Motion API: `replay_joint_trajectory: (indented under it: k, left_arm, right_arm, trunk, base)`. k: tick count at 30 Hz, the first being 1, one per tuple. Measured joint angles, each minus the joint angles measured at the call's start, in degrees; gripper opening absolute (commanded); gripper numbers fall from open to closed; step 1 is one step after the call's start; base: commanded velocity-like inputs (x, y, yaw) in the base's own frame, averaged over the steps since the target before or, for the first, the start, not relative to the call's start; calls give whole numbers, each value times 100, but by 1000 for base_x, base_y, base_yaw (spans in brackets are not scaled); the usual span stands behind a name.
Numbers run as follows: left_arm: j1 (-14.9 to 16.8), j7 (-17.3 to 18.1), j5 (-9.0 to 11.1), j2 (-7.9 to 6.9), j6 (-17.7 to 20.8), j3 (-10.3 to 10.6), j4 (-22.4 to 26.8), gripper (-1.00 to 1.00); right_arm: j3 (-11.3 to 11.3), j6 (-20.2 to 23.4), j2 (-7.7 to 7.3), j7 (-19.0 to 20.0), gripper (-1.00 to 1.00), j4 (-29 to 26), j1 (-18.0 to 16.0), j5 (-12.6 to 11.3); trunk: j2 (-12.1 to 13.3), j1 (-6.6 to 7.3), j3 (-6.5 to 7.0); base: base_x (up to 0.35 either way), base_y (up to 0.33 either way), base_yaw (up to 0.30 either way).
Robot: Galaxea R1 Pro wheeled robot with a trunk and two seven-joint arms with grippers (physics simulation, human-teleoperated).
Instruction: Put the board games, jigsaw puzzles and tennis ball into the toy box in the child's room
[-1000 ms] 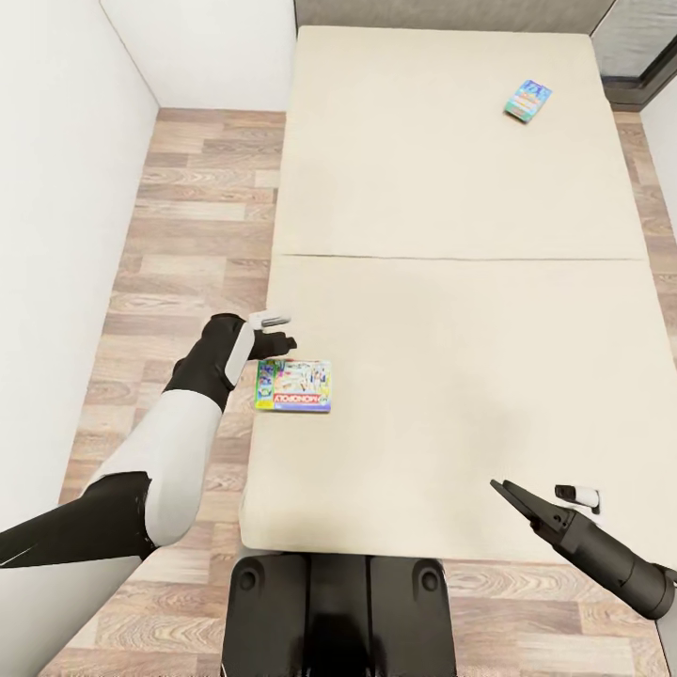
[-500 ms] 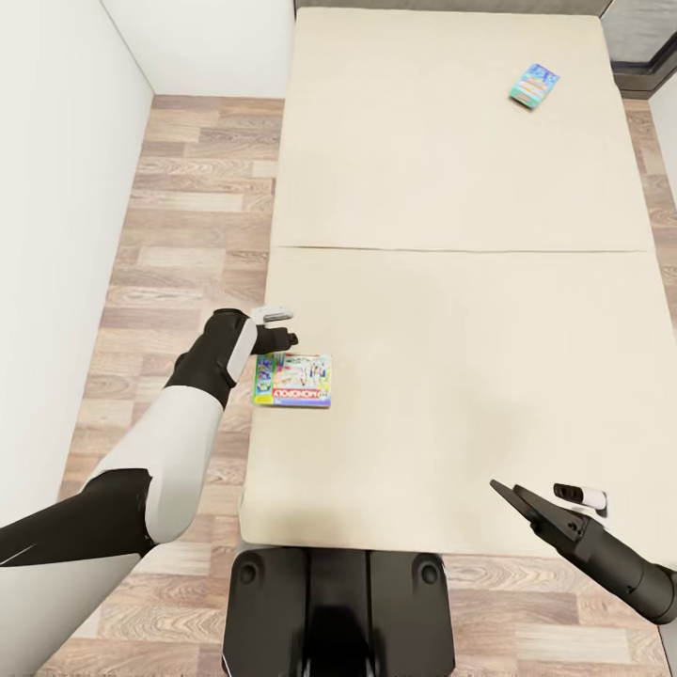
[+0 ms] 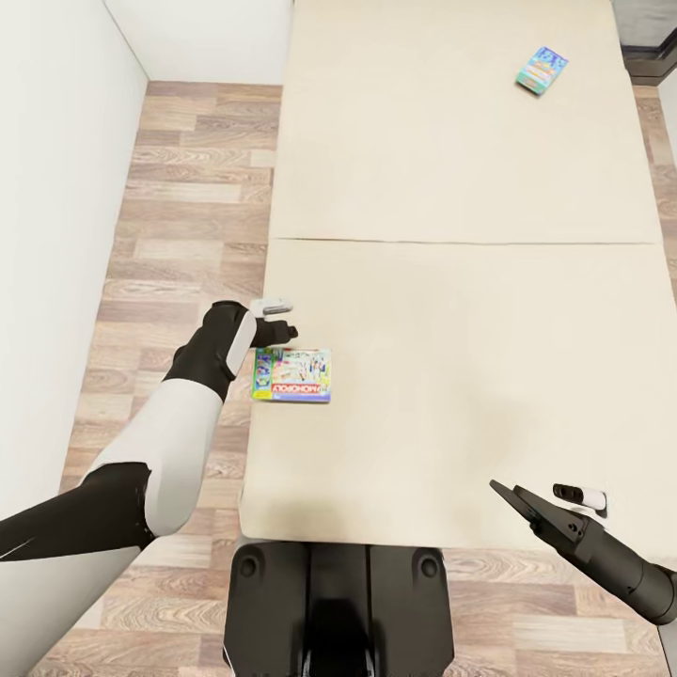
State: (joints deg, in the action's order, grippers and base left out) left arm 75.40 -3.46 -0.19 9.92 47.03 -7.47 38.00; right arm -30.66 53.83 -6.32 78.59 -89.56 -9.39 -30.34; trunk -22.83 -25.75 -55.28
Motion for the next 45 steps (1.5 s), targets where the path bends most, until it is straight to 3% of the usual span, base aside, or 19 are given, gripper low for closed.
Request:
replay_joint_trajectory:
  k: [27, 42, 45]
  left_arm:
    - [191, -7, 2, 0, -7, 10, 0, 100]
    - [234, 0, 0, 0, -28, 178, 0, 100]
    - [236, -5, -7, 0, -26, 273, 87, 100]
  right_arm:
    - [0, -37, 1, 8, 100, 9, 0, 16]
    - [0, -62, 0, 0, 100, 46, 0, 24]
    - [-13, -152, 48, -94, 100, 71, 0, 123]
  trunk:
    - [0, 0, -243]
    - [0, 0, -267]
    - [0, 0, -267]
  base:
    - [0, 0, 0]
    - [0, 0, 0]
    - [0, 0, 0]
